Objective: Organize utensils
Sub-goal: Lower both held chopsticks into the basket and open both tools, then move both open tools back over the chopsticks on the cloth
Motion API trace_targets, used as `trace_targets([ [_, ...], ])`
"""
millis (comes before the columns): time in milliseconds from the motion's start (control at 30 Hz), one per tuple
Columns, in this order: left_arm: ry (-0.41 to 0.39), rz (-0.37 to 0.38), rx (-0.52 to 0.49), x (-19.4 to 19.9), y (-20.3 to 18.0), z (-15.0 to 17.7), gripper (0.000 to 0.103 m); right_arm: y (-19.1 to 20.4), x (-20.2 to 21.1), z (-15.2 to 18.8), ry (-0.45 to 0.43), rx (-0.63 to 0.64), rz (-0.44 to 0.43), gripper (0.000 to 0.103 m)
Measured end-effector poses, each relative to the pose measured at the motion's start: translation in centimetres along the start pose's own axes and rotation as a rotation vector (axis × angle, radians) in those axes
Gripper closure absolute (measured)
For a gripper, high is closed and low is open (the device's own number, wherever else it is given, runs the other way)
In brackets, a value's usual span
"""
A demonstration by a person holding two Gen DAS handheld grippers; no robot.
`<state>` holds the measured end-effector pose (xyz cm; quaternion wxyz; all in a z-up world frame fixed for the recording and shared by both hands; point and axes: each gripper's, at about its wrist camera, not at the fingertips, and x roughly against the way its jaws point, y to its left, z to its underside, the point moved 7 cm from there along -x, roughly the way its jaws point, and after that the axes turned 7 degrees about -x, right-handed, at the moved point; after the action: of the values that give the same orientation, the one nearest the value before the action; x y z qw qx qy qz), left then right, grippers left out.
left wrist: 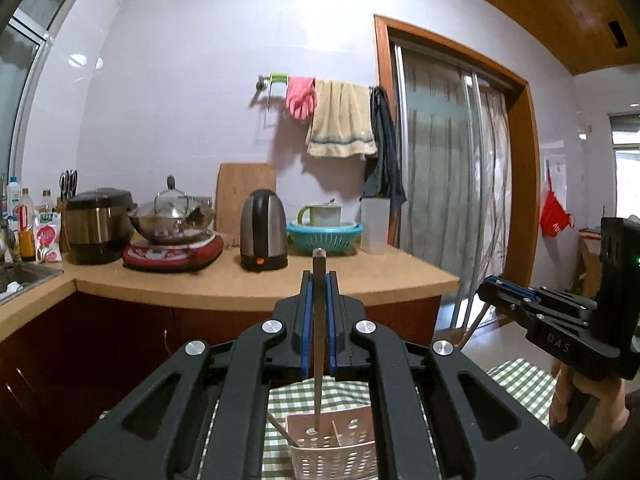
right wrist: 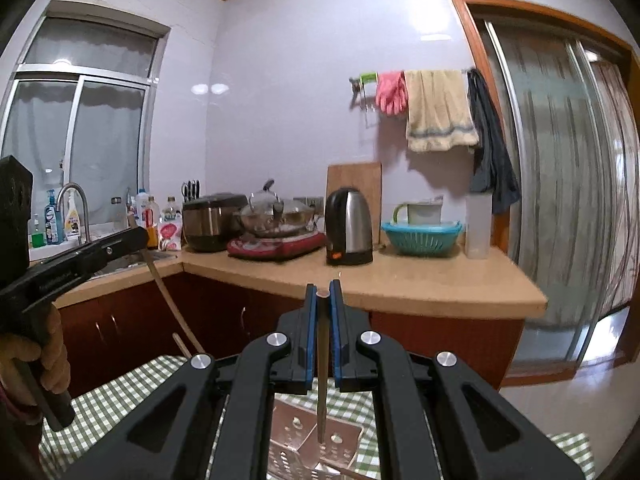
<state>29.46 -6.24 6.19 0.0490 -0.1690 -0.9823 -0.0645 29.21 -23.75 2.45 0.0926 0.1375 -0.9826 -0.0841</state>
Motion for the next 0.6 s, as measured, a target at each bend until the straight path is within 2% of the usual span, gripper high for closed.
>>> trace_targets([
  [200, 0.104, 0.015, 0.006, -3.4, -0.4, 4.9, 0.096, -1.0, -2.7, 4.1, 0.094, -0.030, 0.011, 0.096],
  [367, 0.191, 0.032, 0.012, -5.3, -0.7, 8.3, 0.096, -1.6, -3.5, 5.7, 0.131, -0.052, 0.014, 0.096],
  [433, 0.211, 0.035, 0.017, -5.6, -0.7, 9.3, 0.092, -1.6, -3.4, 5.8, 0.132, -0.052, 0.017, 0.092],
  [567, 0.220, 0.035, 0.018, -5.5, -0.8, 9.8, 0.065, -1.4, -2.6, 5.3, 0.107, -0.045, 0.020, 0.067],
  [600, 0.216, 0.034, 0.018, -5.3, -0.8, 9.7, 0.058, -1.2, -2.1, 4.9, 0.094, -0.035, 0.025, 0.065],
])
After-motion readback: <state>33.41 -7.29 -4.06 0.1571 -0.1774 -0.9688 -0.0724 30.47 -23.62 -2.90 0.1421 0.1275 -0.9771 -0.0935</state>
